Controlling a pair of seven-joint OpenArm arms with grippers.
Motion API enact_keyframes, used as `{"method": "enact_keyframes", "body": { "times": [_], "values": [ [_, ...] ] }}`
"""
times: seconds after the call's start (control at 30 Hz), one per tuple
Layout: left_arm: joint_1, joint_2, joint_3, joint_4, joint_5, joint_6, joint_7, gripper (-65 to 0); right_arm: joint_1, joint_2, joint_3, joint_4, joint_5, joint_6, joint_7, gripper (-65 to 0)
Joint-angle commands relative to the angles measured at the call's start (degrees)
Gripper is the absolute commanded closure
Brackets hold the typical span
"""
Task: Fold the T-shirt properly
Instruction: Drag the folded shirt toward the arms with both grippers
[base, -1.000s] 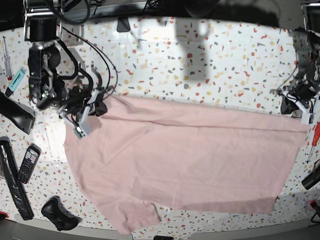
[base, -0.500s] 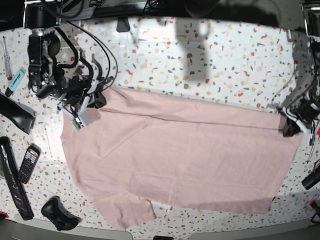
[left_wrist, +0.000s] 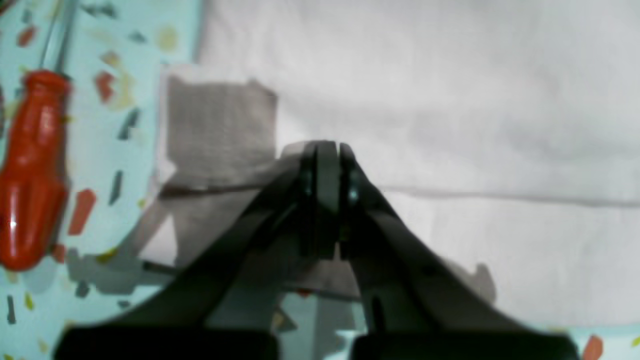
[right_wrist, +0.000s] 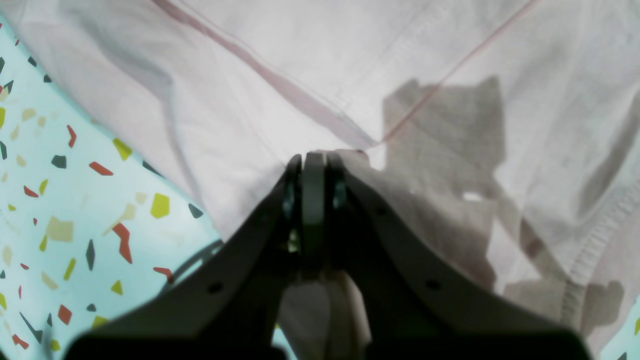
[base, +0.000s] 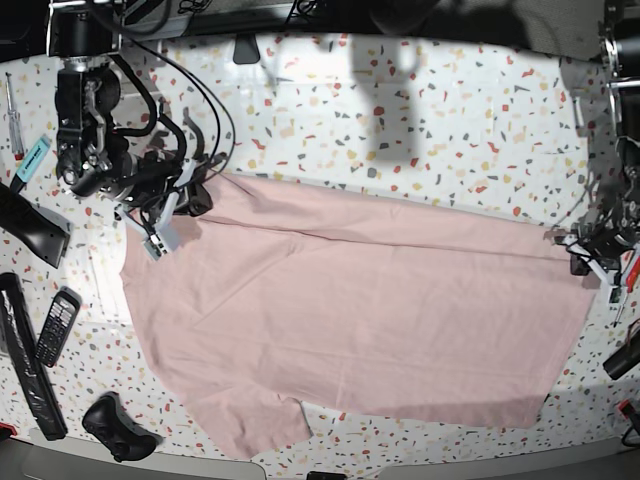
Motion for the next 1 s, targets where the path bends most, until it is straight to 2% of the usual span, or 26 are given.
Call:
{"method": "enact_keyframes", "body": {
  "times": [0.0,0.2,0.57,0.97],
  "values": [
    [-0.5,-1.1,0.6,0.6,0.5,-0.2,0.3,0.0,0.1,0.7,0.2,0.6,-0.7,0.1,-1.6,0.0],
    [7.2,-1.4,2.0,3.0,0.5,-0.2,-0.2,0.0,0.1,0.9,0.2,0.6,-0.7,0.1,-1.6,0.0],
    [24.2,-4.1,2.0,19.6,0.4,0.0,1.2,0.0,-0.2,0.9,0.2,4.9,-0.7,0.2,-3.2,0.0],
    [35.1,-4.1,2.0,26.8,-0.3,0.0,1.7,0.0,-7.8,2.1,1.7,10.8,-1.1,0.2,-2.8,0.0]
  ]
}}
